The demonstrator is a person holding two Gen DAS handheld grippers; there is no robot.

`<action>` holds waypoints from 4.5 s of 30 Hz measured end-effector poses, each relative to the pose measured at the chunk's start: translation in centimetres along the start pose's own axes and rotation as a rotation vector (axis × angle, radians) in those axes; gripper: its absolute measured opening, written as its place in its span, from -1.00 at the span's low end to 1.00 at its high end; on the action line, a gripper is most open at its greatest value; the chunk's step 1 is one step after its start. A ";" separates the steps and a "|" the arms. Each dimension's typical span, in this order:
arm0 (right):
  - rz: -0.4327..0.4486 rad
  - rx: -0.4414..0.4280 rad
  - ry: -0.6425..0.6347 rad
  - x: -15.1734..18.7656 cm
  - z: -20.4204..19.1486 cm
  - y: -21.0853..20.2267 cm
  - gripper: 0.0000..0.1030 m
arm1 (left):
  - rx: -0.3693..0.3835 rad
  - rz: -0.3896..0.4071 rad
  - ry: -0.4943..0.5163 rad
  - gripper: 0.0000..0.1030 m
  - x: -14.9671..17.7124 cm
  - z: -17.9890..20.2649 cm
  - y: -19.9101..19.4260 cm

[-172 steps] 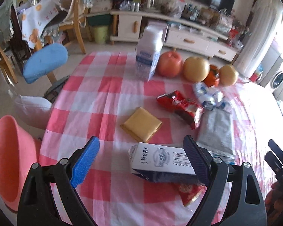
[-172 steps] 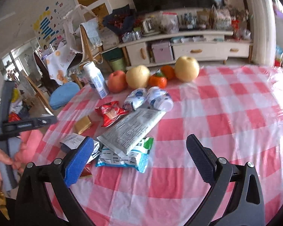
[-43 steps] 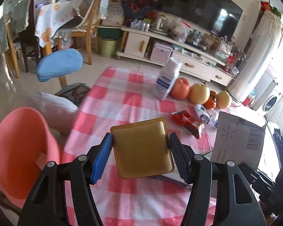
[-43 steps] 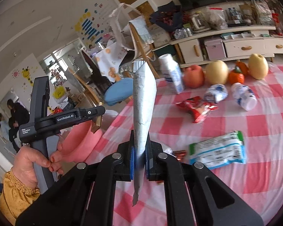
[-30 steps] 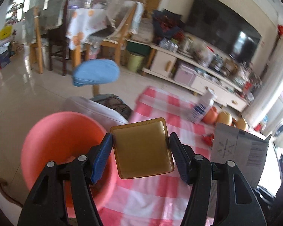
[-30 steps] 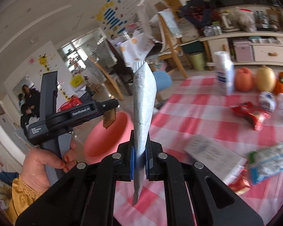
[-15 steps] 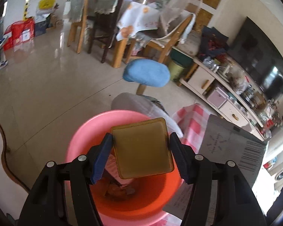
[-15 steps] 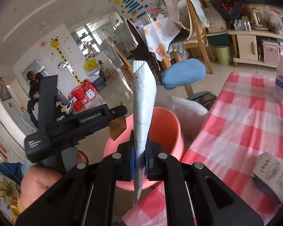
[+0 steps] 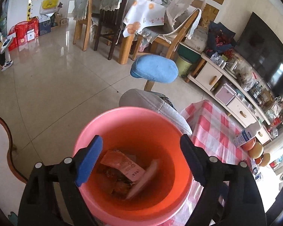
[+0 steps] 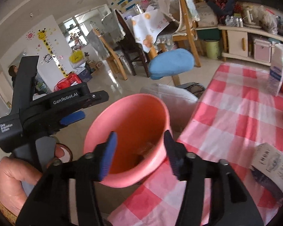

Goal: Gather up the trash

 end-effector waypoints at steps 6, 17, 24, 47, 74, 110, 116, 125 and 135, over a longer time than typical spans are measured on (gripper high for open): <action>0.057 0.089 -0.032 0.4 1.6 -3.1 0.59 | 0.017 -0.003 0.043 0.73 0.4 2.2 -0.4; 0.088 0.211 -0.110 2.1 4.2 -7.9 0.69 | 0.073 -0.047 0.129 0.73 1.9 6.7 -0.5; 0.093 0.274 -0.170 3.2 5.8 -10.2 0.70 | 0.093 -0.063 0.197 0.73 3.0 9.6 -0.7; 0.148 0.369 -0.201 4.5 10.3 -16.5 0.83 | 0.083 -0.068 0.435 0.78 6.7 19.4 -1.4; 0.227 0.436 -0.059 4.3 18.3 -23.5 0.85 | 0.199 -0.096 0.651 0.78 12.2 28.5 -2.9; 0.101 0.541 0.355 5.2 40.6 -24.1 0.85 | 0.195 -0.353 0.610 0.78 20.4 40.7 6.8; 0.068 0.524 0.356 4.8 41.5 -22.0 0.85 | 0.164 -0.377 0.644 0.78 21.8 41.9 9.2; 0.066 0.513 0.335 3.6 42.3 -20.5 0.85 | 0.171 -0.379 0.609 0.79 21.0 42.6 11.7; 0.052 0.523 0.303 2.6 43.2 -18.8 0.85 | 0.201 -0.387 0.543 0.80 20.3 41.7 13.0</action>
Point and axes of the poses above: each gripper's, at about its wrist camera, not at the fingertips, and y roughly the way its jaws point, z to its right, x to its underside, the point moved 5 cm from there along y, roughly the way its jaws point, and after that the axes turned 5 degrees about z, right-handed, at the moved point
